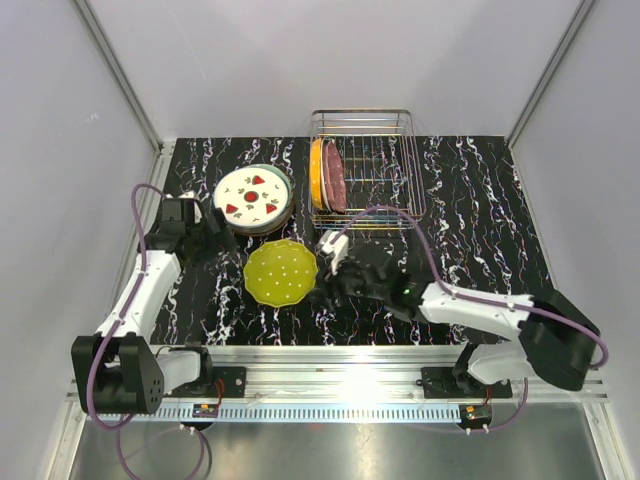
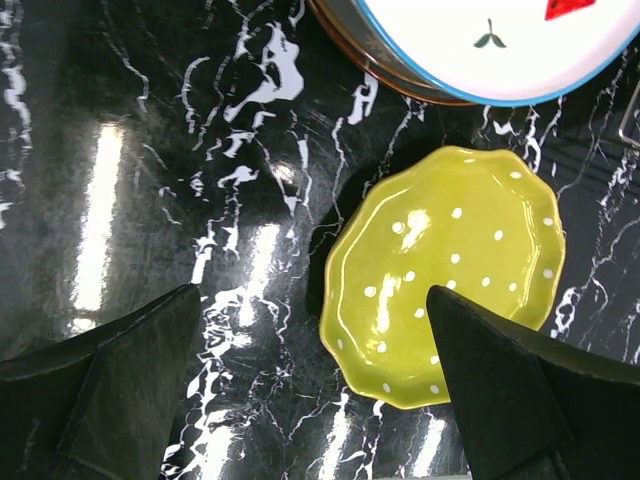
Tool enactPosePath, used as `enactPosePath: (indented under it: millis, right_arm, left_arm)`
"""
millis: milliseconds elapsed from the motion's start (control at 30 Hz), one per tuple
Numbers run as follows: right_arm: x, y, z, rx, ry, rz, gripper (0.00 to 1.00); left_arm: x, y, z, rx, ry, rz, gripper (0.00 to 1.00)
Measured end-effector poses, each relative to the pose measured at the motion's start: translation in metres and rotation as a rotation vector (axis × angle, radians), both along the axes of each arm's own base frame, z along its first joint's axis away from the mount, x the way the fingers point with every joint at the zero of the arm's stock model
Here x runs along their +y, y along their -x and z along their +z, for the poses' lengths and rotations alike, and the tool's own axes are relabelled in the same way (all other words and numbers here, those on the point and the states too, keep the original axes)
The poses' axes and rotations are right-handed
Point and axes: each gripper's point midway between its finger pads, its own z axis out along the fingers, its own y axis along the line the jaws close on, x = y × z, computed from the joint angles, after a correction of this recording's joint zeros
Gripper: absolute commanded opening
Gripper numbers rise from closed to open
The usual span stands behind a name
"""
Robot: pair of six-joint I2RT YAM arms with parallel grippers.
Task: Load the plates into the dish rack
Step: Grab a plate with the right arm
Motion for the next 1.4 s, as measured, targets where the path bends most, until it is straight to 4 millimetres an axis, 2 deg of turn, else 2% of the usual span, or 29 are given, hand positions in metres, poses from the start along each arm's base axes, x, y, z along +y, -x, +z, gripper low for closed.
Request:
enactPosePath:
  millis: [133,367,533,700,900,1067,1267,1400]
  right_arm:
    - [0.037,0.017,-0.017,-0.056,0.076,0.131,0.59]
    - [0.096,0.012,-0.042,-0.116,0.181,0.232,0.58]
    - [0.120,0.021,-0.074,-0.129,0.286,0.283,0.55]
    - [0.120,0.026,-0.105,-0.120,0.390,0.294,0.54]
    - [0.119,0.015,-0.120,-0.135,0.454,0.248,0.49]
    - [0.120,0.009,-0.120,-0.167,0.479,0.211,0.34]
    - [0.122,0.005,-0.120,-0.205,0.507,0.188,0.21]
    - [0.122,0.006,-0.119,-0.239,0.524,0.186,0.06]
  left_arm:
    - [0.013,0.001,0.009,-0.031,-0.035,0.047,0.99]
    - [0.027,0.004,0.022,-0.076,-0.090,0.098,0.99]
    - [0.031,0.006,0.025,-0.085,-0.112,0.116,0.99]
    - [0.032,0.006,0.027,-0.094,-0.116,0.120,0.99]
    - [0.032,0.007,0.029,-0.101,-0.115,0.120,0.99]
    - [0.032,0.007,0.029,-0.101,-0.114,0.120,0.99]
    - [0.032,0.007,0.029,-0.101,-0.114,0.120,0.99]
    - [0.032,0.007,0.029,-0.101,-0.114,0.119,0.99]
